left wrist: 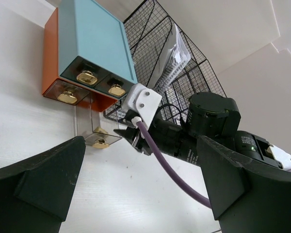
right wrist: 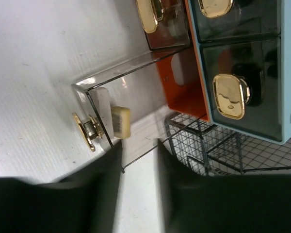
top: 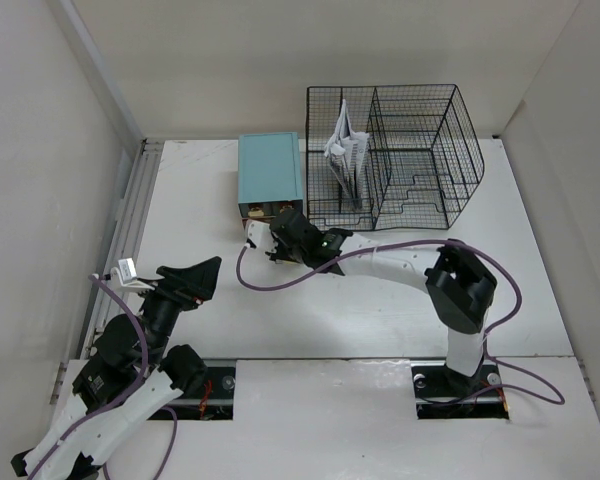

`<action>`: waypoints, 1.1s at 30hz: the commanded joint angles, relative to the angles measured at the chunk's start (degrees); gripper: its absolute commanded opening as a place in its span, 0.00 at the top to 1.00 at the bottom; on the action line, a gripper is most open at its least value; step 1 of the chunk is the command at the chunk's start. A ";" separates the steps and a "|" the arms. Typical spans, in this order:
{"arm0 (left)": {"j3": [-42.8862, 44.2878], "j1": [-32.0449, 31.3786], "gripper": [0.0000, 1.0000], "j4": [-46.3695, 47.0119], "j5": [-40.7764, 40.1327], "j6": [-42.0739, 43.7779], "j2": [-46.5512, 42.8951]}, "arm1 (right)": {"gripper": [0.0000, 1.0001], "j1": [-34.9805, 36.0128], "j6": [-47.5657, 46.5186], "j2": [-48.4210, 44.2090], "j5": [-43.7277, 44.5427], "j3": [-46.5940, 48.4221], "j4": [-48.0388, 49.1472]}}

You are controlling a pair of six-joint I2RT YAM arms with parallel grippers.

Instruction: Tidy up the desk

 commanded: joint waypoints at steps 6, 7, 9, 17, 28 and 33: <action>0.93 -0.22 0.02 1.73 0.18 1.25 -11.83 | 1.00 -1.25 0.92 -4.82 -23.58 2.13 -1.11; 0.93 -0.22 0.02 1.73 0.18 1.25 -11.83 | 1.00 -2.73 -0.03 -4.21 -28.18 3.08 -5.13; 0.93 -0.22 0.02 1.73 0.18 1.25 -11.83 | 1.00 -3.79 -2.14 -2.38 -34.53 4.67 -8.23; 0.93 -0.22 0.02 1.73 0.18 1.25 -11.83 | 1.00 -6.96 -1.46 7.04 -40.83 10.12 -16.61; 1.46 -0.22 0.02 1.73 0.18 1.25 -11.83 | 1.00 -7.58 8.39 12.67 -10.76 13.03 -2.45; 1.46 -0.22 0.02 1.73 0.18 1.25 -11.83 | 1.00 -8.89 8.39 15.21 -2.48 16.88 1.16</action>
